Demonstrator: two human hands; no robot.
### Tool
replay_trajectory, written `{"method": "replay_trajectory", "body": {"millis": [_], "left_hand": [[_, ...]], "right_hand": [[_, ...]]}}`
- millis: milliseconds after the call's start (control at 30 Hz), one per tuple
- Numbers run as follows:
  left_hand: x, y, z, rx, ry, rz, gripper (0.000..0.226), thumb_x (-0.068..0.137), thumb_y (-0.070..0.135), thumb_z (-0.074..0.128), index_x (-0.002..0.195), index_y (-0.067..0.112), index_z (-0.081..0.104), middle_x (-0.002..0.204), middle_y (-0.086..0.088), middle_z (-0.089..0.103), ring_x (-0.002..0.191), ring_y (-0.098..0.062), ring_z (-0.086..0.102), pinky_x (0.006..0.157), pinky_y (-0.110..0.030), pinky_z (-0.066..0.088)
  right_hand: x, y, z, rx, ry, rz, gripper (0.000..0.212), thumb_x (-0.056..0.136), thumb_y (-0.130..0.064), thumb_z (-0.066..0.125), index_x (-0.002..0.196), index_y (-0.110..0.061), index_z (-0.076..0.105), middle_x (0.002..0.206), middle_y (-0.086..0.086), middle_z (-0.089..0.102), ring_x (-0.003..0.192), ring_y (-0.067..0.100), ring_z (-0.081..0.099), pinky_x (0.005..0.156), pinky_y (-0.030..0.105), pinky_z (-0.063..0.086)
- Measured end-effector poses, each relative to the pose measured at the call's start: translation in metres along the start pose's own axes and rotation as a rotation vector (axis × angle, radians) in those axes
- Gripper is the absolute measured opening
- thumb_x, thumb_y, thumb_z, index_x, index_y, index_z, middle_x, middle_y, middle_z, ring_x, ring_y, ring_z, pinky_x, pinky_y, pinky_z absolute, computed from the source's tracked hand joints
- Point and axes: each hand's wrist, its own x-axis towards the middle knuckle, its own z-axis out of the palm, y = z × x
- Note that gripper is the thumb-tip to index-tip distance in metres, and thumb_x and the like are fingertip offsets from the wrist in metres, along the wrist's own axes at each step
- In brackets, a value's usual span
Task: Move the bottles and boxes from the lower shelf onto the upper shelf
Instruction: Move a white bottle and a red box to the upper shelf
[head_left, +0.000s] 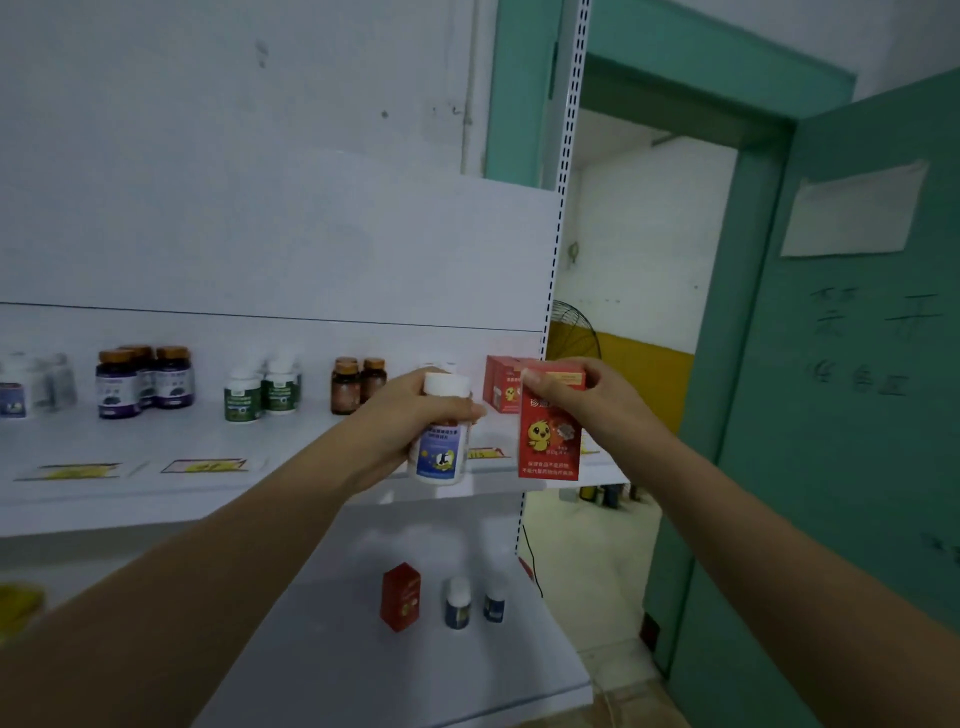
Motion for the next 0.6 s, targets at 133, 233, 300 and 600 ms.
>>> {"method": "replay_trajectory", "body": {"millis": [133,233,300,600], "left_hand": [[0.054,-0.028,0.009,0.075,0.039,-0.034,0.033,0.076,0.006,0.072,0.107,0.006,0.06,0.107,-0.021,0.066,0.092,-0.029,0.064,0.091,-0.046,0.051],[0.104,-0.039,0.016,0.077,0.078,-0.055,0.041,0.076,0.007,0.072,0.114,0.003,0.058,0.108,-0.023,0.065,0.093,-0.031,0.063,0.093,-0.048,0.049],[0.137,-0.042,0.023,0.073,0.079,-0.065,0.039,0.075,0.007,0.07,0.111,0.002,0.056,0.1,-0.02,0.062,0.09,-0.03,0.061,0.092,-0.047,0.049],[0.25,-0.068,0.034,0.069,0.118,-0.111,0.018,0.08,0.004,0.064,0.093,0.011,0.055,0.079,-0.005,0.063,0.078,-0.022,0.061,0.073,-0.032,0.049]], "right_hand": [[0.065,0.035,-0.02,0.027,0.008,-0.002,0.064,0.07,-0.049,0.074,0.121,-0.022,0.048,0.108,-0.001,0.066,0.087,0.013,0.068,0.069,0.026,0.054],[0.117,0.062,-0.033,0.03,-0.035,-0.001,0.061,0.072,-0.046,0.074,0.121,-0.021,0.047,0.109,0.0,0.064,0.087,0.012,0.067,0.066,0.022,0.052],[0.152,0.079,-0.042,0.043,-0.062,0.015,0.063,0.071,-0.043,0.076,0.122,-0.02,0.047,0.11,0.002,0.064,0.09,0.014,0.067,0.068,0.023,0.053],[0.268,0.161,-0.057,-0.182,-0.227,0.182,0.063,0.066,-0.031,0.083,0.117,-0.018,0.047,0.098,-0.004,0.057,0.082,0.011,0.059,0.063,0.022,0.049]]}}
